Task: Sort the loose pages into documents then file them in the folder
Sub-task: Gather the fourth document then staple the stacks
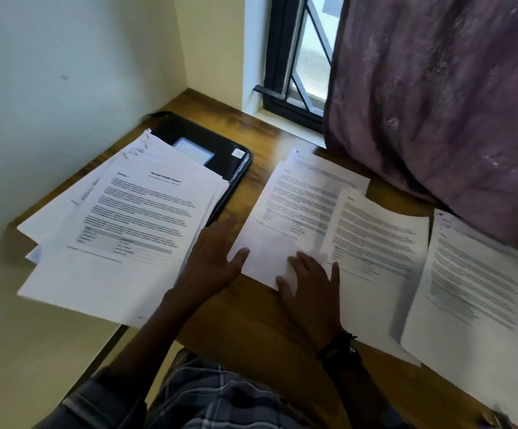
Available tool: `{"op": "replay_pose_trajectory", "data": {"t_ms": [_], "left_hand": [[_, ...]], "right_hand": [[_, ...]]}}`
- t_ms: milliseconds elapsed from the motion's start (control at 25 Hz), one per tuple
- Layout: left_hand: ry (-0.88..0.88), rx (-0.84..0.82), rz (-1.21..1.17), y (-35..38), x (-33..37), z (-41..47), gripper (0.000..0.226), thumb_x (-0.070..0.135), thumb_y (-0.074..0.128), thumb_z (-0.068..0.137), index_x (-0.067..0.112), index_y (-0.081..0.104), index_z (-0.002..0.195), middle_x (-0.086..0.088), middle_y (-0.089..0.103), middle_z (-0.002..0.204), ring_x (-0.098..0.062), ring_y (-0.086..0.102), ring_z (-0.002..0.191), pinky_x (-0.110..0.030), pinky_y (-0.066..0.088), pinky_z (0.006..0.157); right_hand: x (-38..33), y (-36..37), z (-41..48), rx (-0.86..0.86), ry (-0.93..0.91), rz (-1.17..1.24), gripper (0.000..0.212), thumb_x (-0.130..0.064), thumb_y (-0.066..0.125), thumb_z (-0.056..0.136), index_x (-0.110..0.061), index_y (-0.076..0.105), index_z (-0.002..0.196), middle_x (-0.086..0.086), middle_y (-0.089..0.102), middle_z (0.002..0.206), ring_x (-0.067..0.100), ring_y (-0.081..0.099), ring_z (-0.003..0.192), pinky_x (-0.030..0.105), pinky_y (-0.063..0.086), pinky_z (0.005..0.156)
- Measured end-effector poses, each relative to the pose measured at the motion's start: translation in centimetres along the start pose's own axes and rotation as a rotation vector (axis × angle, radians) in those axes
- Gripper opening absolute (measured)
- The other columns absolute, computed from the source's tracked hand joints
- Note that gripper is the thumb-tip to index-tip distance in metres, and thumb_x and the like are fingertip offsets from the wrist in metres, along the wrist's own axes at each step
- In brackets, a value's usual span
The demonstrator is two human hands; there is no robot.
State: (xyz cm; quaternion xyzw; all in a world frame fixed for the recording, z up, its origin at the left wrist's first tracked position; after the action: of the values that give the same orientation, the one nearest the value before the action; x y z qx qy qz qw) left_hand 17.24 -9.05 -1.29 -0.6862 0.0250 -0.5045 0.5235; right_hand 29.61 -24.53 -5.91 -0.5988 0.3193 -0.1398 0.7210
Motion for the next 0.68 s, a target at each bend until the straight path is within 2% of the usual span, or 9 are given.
{"op": "replay_pose_trajectory", "data": {"t_ms": [80,160,240,320,400,480,600,680], "left_hand": [[-0.002,-0.051,-0.023,1.7,0.3,0.1,0.057,0.034,0.069,0.085,0.011,0.052,0.134,-0.01,0.06,0.127,-0.025,0.055,0.116,-0.037,0.045,0.097],[-0.069,-0.101,0.005,3.2,0.5,0.5,0.061,0.049,0.062,0.082,0.015,0.051,0.132,-0.009,0.058,0.124,-0.026,0.055,0.114,-0.038,0.048,0.091],[-0.189,-0.123,0.06,4.5,0.5,0.9,0.075,0.06,0.056,0.077,0.015,0.044,0.136,-0.009,0.051,0.129,-0.03,0.049,0.12,-0.046,0.047,0.096],[-0.294,-0.115,0.114,5.9,1.0,1.1,0.084,0.058,0.062,0.076,0.015,0.035,0.142,-0.012,0.042,0.14,-0.033,0.039,0.13,-0.051,0.039,0.104],[-0.362,-0.1,0.176,6.8,1.9,1.4,0.087,0.055,0.069,0.078,0.013,0.031,0.144,-0.015,0.037,0.143,-0.036,0.036,0.133,-0.052,0.036,0.105],[-0.387,-0.101,0.186,7.0,2.2,2.0,0.087,0.059,0.07,0.074,0.013,0.037,0.139,-0.014,0.043,0.137,-0.035,0.041,0.129,-0.05,0.042,0.101],[-0.412,-0.095,0.053,6.3,0.8,3.1,0.075,0.068,0.066,0.064,0.017,0.058,0.119,-0.002,0.06,0.115,-0.023,0.061,0.107,-0.045,0.056,0.085],[-0.422,-0.091,-0.123,5.5,0.7,3.4,0.055,0.055,0.07,0.074,0.015,0.065,0.111,-0.001,0.067,0.107,-0.021,0.067,0.095,-0.043,0.058,0.081]], "right_hand": [[1.1,-0.2,-1.0,-0.007,0.004,0.01,0.053,-0.05,0.051,0.087,-0.016,0.062,0.126,0.004,0.06,0.134,0.022,0.053,0.129,0.059,0.017,0.116],[1.9,-0.3,-1.8,-0.024,-0.009,0.039,0.054,-0.052,0.05,0.088,-0.018,0.061,0.128,0.003,0.058,0.136,0.02,0.051,0.13,0.056,0.013,0.118],[2.3,-0.5,-2.3,-0.058,-0.028,0.072,0.056,-0.053,0.048,0.089,-0.019,0.058,0.132,0.001,0.054,0.14,0.017,0.047,0.134,0.052,0.007,0.12],[2.6,-0.7,-2.6,-0.088,-0.046,0.097,0.056,-0.053,0.047,0.09,-0.021,0.054,0.135,-0.001,0.049,0.145,0.014,0.041,0.138,0.049,0.0,0.121],[3.1,-1.0,-2.7,-0.103,-0.058,0.128,0.054,-0.052,0.049,0.092,-0.022,0.052,0.137,-0.003,0.046,0.147,0.012,0.037,0.14,0.046,-0.005,0.121],[3.4,-1.2,-2.8,-0.108,-0.063,0.157,0.052,-0.05,0.052,0.092,-0.023,0.052,0.137,-0.004,0.046,0.148,0.011,0.036,0.14,0.045,-0.008,0.121],[3.6,-1.3,-3.0,-0.109,-0.075,0.191,0.051,-0.048,0.054,0.092,-0.024,0.052,0.137,-0.005,0.044,0.148,0.01,0.034,0.141,0.043,-0.011,0.12],[3.8,-1.4,-2.9,-0.132,-0.071,0.213,0.051,-0.047,0.055,0.092,-0.024,0.051,0.138,-0.006,0.042,0.15,0.01,0.032,0.142,0.043,-0.012,0.12]]}}
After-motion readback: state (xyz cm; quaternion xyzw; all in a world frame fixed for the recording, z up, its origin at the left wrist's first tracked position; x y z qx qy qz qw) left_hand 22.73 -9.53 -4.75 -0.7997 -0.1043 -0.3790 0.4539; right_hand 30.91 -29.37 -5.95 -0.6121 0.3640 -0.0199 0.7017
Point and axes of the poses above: each hand's wrist, its own z-axis towards the middle knuckle, its own y-axis out of the palm, x = y × z, the point moved 2 cm from there along z, towards the middle knuckle
